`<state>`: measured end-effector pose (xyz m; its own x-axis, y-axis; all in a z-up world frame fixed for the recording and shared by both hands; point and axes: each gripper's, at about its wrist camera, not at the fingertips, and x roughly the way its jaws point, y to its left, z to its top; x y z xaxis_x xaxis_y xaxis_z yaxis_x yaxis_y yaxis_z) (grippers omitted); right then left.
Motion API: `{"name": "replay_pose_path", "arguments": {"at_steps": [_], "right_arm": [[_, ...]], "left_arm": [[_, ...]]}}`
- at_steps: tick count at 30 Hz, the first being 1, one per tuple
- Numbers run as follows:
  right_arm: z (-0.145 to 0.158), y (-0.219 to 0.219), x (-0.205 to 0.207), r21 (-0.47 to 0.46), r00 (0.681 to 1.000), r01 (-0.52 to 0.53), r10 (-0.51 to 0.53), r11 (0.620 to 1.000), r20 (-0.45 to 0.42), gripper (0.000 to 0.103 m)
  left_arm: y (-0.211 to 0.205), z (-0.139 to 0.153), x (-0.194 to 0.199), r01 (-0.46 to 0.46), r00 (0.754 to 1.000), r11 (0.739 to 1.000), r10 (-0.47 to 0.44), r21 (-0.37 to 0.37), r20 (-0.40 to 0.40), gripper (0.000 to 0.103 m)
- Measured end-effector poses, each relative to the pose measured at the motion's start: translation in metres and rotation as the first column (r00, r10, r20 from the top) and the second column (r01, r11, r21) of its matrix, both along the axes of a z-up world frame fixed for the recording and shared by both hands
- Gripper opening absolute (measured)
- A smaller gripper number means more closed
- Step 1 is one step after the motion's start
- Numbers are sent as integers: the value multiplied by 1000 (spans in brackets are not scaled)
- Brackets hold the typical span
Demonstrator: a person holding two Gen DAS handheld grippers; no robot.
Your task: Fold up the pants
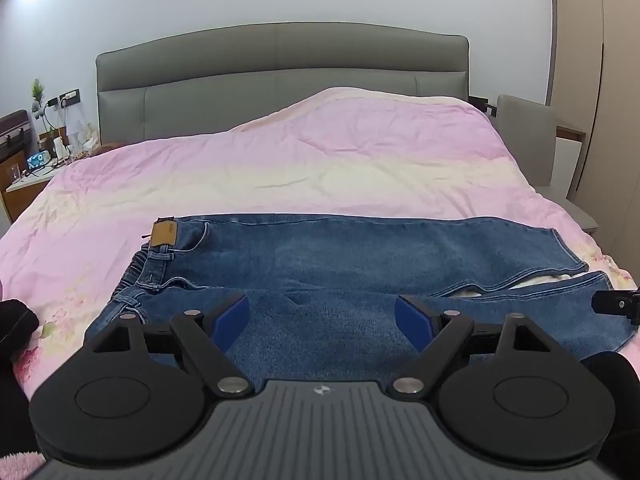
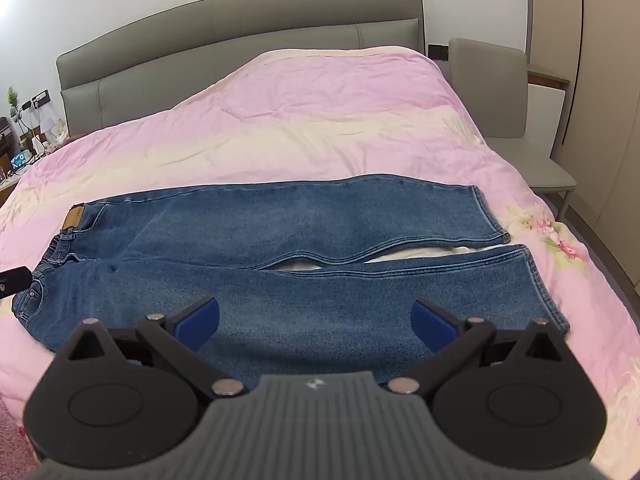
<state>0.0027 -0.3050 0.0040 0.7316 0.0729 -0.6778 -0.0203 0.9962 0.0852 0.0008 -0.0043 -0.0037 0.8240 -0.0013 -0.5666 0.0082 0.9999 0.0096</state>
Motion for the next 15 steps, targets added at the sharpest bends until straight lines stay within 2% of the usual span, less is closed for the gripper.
{"name": "replay_pose_path", "arguments": {"at_steps": [15], "right_arm": [[-4,0,1,15,1000,17,-17,1000,-22,98]], "left_arm": [[2,-2,0,-4,1000,1000,4,4,-9,97]]}}
